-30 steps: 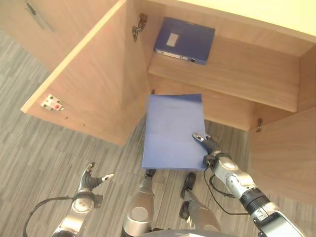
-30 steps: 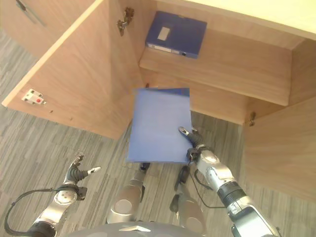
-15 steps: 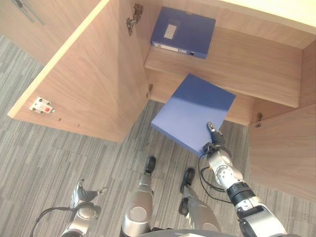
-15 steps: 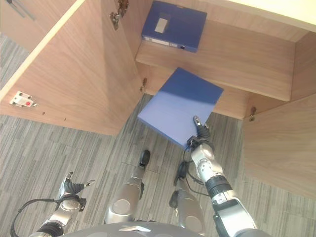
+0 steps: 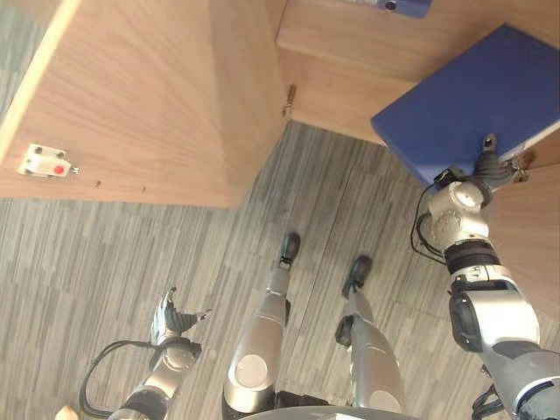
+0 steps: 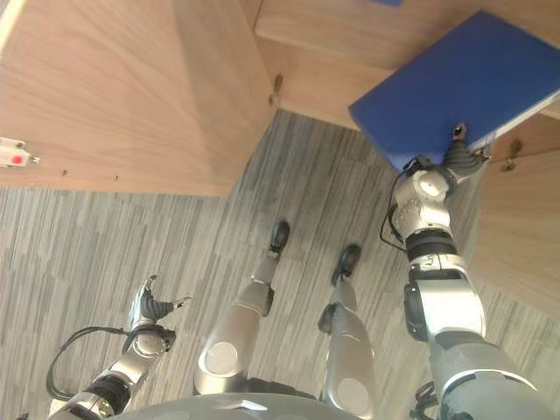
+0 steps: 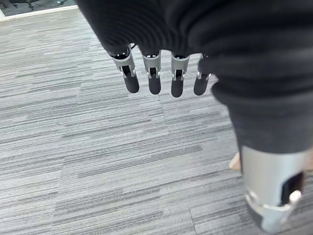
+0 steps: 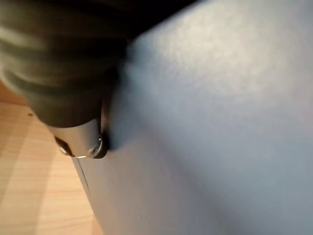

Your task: Put the empty folder in the office cabinet

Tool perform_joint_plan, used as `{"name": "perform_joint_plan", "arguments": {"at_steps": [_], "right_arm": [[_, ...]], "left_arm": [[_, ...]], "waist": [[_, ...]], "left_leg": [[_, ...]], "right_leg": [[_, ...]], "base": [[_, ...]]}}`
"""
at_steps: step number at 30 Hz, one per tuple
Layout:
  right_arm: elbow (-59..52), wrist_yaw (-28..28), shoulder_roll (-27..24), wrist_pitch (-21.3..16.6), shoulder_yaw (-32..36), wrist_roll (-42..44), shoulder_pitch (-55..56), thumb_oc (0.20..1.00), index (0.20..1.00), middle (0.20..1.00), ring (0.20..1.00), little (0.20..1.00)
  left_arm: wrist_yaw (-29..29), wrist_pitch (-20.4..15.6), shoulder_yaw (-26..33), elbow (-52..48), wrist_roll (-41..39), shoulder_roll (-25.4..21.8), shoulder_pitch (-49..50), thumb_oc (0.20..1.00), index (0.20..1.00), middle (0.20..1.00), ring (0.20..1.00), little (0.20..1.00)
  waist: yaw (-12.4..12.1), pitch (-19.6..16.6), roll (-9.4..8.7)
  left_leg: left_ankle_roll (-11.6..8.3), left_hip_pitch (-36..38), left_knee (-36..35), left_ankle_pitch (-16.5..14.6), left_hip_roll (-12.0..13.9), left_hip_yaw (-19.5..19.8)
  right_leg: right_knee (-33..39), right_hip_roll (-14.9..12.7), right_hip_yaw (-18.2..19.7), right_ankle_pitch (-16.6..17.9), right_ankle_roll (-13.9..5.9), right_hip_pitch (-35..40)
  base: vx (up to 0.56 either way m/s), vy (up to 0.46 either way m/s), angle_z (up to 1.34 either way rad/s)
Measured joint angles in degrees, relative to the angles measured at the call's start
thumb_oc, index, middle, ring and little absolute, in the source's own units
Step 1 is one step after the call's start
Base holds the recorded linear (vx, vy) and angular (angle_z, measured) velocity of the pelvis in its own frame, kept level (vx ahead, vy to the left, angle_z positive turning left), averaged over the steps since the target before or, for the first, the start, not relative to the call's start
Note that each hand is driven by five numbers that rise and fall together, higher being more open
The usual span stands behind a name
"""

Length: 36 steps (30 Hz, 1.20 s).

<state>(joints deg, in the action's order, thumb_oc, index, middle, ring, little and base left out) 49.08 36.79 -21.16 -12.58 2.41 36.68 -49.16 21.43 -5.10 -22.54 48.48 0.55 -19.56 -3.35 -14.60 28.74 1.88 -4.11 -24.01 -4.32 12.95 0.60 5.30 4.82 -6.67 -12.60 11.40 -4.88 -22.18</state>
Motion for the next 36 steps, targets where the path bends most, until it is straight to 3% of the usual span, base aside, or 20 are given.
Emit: {"name": "perform_joint_plan", "arguments": {"at_steps": [5, 14, 20, 24, 28, 30, 36], "right_arm": [[0.2, -0.6, 1.2, -1.0, -0.1, 1.3, -2.0, 0.200, 0.200, 0.200, 0.200, 0.200], [6.1, -3.4, 1.6, -1.3, -1.6, 10.1, -4.8, 0.200, 0.200, 0.200, 0.200, 0.200], [5.9, -16.2, -0.8, 0.5, -7.0, 23.1, -5.3, 0.200, 0.200, 0.200, 0.200, 0.200], [-2.0, -21.3, -4.5, 1.7, -10.8, 28.1, -5.3, 0.200, 0.200, 0.200, 0.200, 0.200], [-7.6, -23.7, -6.1, -0.9, -8.6, 32.2, -6.7, 0.200, 0.200, 0.200, 0.200, 0.200], [-8.0, -23.8, -6.2, -4.8, -6.9, 33.9, -8.6, 0.200, 0.200, 0.200, 0.200, 0.200], [-8.0, -23.3, -6.2, -8.4, -5.9, 36.1, -10.6, 0.200, 0.200, 0.200, 0.200, 0.200]], "left_arm": [[0.0, -0.1, -0.4, 1.3, 1.0, 0.3, -0.9, 1.000, 1.000, 1.000, 1.000, 1.000], [0.5, -0.2, -0.6, 0.8, 1.0, 0.3, -3.7, 1.000, 1.000, 1.000, 1.000, 1.000], [-1.7, -0.1, -0.4, -1.3, 0.8, 0.0, -3.7, 1.000, 1.000, 1.000, 1.000, 1.000], [-3.8, -0.2, -0.2, -2.4, 0.8, -0.2, -3.6, 1.000, 1.000, 1.000, 1.000, 1.000], [-5.2, -0.1, -0.3, -2.0, 0.7, -0.3, -3.6, 1.000, 1.000, 1.000, 1.000, 1.000], [-5.7, -0.1, -0.2, -1.4, 0.7, -0.6, -3.6, 1.000, 1.000, 1.000, 1.000, 1.000], [-5.7, -0.2, -0.1, -1.4, 0.7, -2.3, -3.6, 1.000, 1.000, 1.000, 1.000, 1.000]], "waist": [[-0.2, 2.0, 0.00], [-0.1, 2.0, -0.06], [-0.1, 1.9, -0.26], [-0.2, 1.9, -0.61], [-0.1, 2.1, -1.62], [-0.1, 2.0, -2.36], [-0.1, 2.1, -2.54]], "left_leg": [[0.17, -2.3, 0.0, 0.1, -0.1, -0.2], [0.21, -3.6, 0.0, 0.2, -0.3, 0.2], [0.12, -3.6, 0.0, 0.2, -0.4, 0.5], [-0.01, -3.6, 0.0, 0.2, -0.4, 0.6], [0.01, -3.7, 0.0, 0.2, -0.4, 0.6], [0.26, -3.6, 0.0, 0.4, -0.4, 0.6], [0.26, -3.6, 0.0, 0.4, -0.5, 0.5]], "right_leg": [[0.0, 0.0, 0.2, 0.7, 0.64, -2.4], [0.0, -0.2, -0.1, 0.8, 0.57, -3.4], [0.0, -0.2, -0.5, 0.9, 0.42, -3.1], [0.0, -0.3, -0.5, 0.8, 0.19, -3.1], [0.0, -0.2, -0.5, 0.9, 0.19, -3.2], [0.0, -0.3, -0.5, 1.0, 0.25, -3.2], [0.0, -0.4, -0.5, 1.0, 0.25, -3.1]], "base": [[-0.01, 0.004, -0.03], [0.00, -0.001, 0.01], [0.00, -0.010, 0.02], [0.00, 0.000, 0.00], [0.00, 0.000, 0.00], [0.00, 0.000, 0.00], [0.00, 0.000, 0.00]]}}
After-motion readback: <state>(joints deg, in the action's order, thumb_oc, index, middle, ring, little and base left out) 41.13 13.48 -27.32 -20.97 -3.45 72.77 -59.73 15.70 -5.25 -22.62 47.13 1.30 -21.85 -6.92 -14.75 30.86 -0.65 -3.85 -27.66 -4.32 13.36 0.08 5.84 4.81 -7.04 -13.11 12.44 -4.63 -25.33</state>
